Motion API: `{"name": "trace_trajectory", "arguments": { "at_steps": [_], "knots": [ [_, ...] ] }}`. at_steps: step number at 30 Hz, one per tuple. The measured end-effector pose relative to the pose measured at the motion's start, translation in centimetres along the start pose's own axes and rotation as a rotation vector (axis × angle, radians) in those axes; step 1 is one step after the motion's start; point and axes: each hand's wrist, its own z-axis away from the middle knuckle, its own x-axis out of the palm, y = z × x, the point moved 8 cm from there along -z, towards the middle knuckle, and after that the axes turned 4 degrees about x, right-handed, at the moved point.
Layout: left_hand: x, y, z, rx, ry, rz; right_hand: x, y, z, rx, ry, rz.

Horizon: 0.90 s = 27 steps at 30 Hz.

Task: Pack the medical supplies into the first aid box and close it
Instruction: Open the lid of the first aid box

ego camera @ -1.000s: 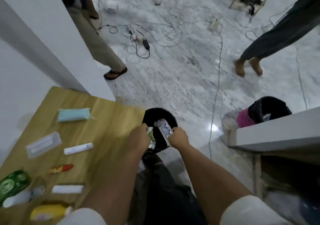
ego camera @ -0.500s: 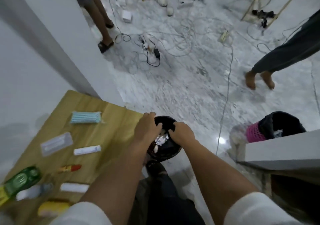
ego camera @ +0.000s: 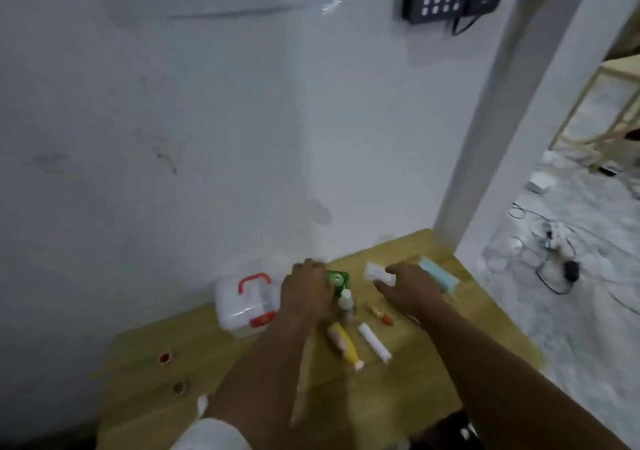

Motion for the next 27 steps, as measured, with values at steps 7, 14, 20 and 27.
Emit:
{"name": "trace_trajectory", "arguments": {
  "at_steps": [7, 14, 20, 27],
  "knots": [
    [2.0, -17.5, 5.5, -0.316, 0.146, 0.115, 9.3, -17.3, -2.4, -0.310, -0.088, -0.078],
    [9.7, -22.8, 5.4, -0.423, 0.384, 0.369, 18.4, -18.9, -5.9, -0.267, 0.045, -0.300],
    [11.0, -22.5, 6.7, -0.383, 0.624, 0.393, 19.7, -17.5, -5.4, -0.314, 0.159, -0.428],
    [11.7, -20.4, 12.1, -0.361, 0.592, 0.420, 20.4, -15.2, -0.8, -0.340, 0.172, -0.385]
  ]
}}
